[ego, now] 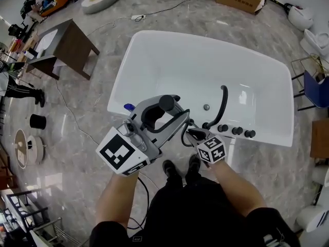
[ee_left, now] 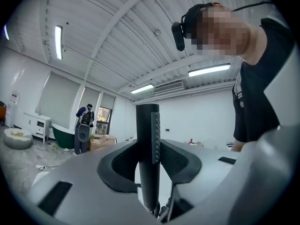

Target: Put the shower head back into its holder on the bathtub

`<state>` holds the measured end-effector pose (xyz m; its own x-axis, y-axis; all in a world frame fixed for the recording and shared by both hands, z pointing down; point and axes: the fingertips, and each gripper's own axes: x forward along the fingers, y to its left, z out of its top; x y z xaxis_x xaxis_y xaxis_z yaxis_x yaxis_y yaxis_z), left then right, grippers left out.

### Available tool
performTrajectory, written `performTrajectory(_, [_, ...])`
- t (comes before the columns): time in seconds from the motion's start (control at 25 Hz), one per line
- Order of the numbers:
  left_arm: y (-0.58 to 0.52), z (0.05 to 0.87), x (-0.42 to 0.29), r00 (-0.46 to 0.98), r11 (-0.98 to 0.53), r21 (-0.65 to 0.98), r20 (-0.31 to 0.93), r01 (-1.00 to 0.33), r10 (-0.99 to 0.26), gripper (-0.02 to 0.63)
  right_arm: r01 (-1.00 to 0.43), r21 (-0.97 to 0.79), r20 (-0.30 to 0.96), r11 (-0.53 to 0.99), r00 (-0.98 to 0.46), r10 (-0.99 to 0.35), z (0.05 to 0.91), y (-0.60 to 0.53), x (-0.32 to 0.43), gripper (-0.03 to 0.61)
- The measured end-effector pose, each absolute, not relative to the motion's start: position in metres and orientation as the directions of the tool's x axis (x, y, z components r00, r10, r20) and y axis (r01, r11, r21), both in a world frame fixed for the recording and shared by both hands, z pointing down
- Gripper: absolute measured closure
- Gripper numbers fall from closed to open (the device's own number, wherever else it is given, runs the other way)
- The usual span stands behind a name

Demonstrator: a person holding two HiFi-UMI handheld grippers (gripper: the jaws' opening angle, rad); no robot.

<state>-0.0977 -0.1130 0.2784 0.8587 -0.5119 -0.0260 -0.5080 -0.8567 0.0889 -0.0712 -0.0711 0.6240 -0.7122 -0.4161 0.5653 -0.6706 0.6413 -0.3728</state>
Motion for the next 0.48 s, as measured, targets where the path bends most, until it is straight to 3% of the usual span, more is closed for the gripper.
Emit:
performTrajectory(0.08, [-0.113, 0.276, -0.099, 0.858, -0.857, 0.096, -0.035, -0.507, -0.512, 0.468, -0.669, -0.387, 0.554, 0.634, -0.719, -0.42, 0.621, -0.073, -0.064, 0.498])
performTrajectory(0.2, [-0.111, 0.272, -0.097, 0.863, -0.862, 0.098, -0.043, -0.498, -0.503, 0.468, -0.625, -0.422, 0.534, 0.657, -0.757, -0.377, 0.617, -0.071, -0.069, 0.361])
performTrajectory(0.24, [-0.11, 0.27, -0.096, 0.865, -0.864, 0.1, -0.046, -0.493, -0.499, 0.468, -0.613, -0.427, 0.535, 0.665, -0.764, -0.36, 0.618, -0.068, -0.071, 0.351])
performTrajectory(0.4, [-0.105, 0.268, -0.088, 0.871, -0.87, 0.1, -0.053, -0.483, -0.489, 0.468, -0.597, -0.426, 0.538, 0.679, -0.771, -0.34, 0.627, -0.067, -0.08, 0.366])
performTrajectory(0.48, [-0.104, 0.27, -0.086, 0.87, -0.868, 0.094, -0.043, -0.487, -0.492, 0.468, -0.606, -0.412, 0.54, 0.68, -0.764, -0.354, 0.627, -0.07, -0.081, 0.442])
